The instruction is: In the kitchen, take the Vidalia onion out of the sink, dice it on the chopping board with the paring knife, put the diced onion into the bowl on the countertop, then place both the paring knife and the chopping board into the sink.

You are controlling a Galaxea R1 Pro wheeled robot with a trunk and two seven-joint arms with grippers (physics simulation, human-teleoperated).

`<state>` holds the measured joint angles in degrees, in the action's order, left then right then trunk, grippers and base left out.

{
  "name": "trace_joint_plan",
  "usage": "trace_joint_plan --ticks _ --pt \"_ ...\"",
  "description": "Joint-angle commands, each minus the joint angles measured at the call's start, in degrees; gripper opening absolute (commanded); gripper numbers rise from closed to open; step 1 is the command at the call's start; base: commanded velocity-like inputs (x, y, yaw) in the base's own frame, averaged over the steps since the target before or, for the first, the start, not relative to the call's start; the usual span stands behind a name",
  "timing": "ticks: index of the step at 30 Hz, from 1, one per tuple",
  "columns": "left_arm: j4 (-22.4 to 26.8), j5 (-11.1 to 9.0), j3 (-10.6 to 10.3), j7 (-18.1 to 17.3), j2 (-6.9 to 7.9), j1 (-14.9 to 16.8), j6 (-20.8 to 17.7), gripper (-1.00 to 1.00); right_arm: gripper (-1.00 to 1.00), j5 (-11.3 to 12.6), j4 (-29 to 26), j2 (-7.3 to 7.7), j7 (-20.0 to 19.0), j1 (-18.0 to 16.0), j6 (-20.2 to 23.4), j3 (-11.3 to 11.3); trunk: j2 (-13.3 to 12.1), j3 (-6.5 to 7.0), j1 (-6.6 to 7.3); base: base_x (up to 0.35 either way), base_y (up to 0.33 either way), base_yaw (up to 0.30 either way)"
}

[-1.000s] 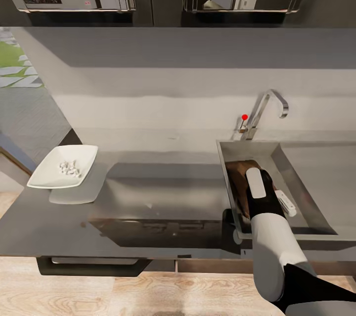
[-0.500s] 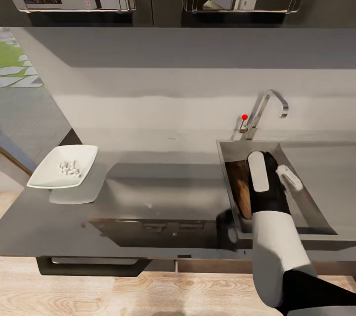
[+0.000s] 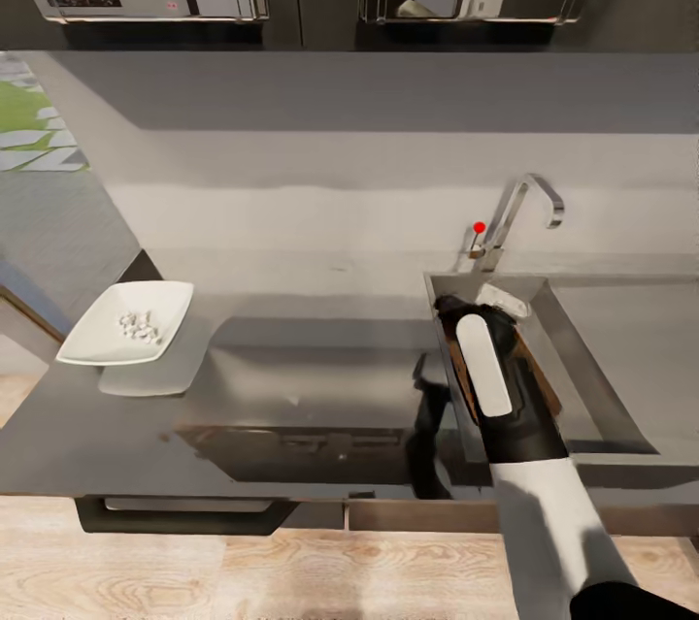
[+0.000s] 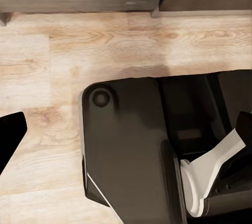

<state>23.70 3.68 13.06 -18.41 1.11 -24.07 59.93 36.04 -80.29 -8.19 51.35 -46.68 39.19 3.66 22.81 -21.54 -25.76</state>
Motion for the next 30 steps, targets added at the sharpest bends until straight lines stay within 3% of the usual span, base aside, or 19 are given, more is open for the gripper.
trace_joint_plan --ticks 1,5,7,11,13,18,22,27,30 --pt "0.1 0.4 0.5 -0.3 -0.06 0.0 0.1 1.0 1.0 -0.2 -0.1 0.34 -0.2 0.7 0.2 1.5 0.1 -0.09 -0.02 -0.133 0.0 0.0" --pt "0.0 0.4 0.5 -0.4 0.02 0.0 0.1 1.0 1.0 -4.8 -0.1 0.87 -1.7 2.9 -1.1 9.3 0.1 -0.09 -0.02 -0.241 0.0 0.0" --pt "0.0 0.4 0.5 -0.4 0.03 0.0 0.1 1.0 1.0 -6.0 -0.1 0.94 -1.9 3.2 -2.1 10.7 0.1 -0.09 -0.02 -0.313 0.0 0.0" --pt "-0.1 0.4 0.5 -0.4 0.03 0.0 0.1 1.0 1.0 -6.6 -0.3 0.98 -2.5 3.3 -2.7 11.4 0.1 -0.09 -0.02 -0.327 0.0 0.0" --pt "-0.1 0.4 0.5 -0.4 0.03 0.0 0.1 1.0 1.0 -6.7 -0.7 1.26 -5.6 3.3 -2.8 11.4 0.1 -0.09 -0.02 -0.33 0.0 0.0" --pt "-0.1 0.4 0.6 -0.4 0.03 0.0 0.1 1.0 1.0 -6.8 -0.8 4.73 -14.3 3.4 -7.0 12.4 0.1 -0.09 -0.02 -0.33 0.0 0.0" --pt "-0.1 0.4 0.6 -0.4 0.03 0.0 0.1 1.0 1.0 -6.9 -0.4 5.38 -15.6 3.4 -8.6 14.2 0.1 -0.09 -0.02 -0.33 0.0 0.0" --pt "-0.1 0.4 0.6 -0.4 0.03 0.0 0.1 1.0 1.0 -7.1 -0.2 5.51 -15.8 3.4 -8.9 14.5 0.1 -0.09 -0.02 -0.33 0.0 0.0" --pt "-0.1 0.4 0.6 -0.4 0.03 0.0 0.1 1.0 1.0 -8.7 -0.2 5.47 -15.9 3.5 -9.0 14.6 0.1 -0.09 -0.02 -0.33 0.0 0.0"
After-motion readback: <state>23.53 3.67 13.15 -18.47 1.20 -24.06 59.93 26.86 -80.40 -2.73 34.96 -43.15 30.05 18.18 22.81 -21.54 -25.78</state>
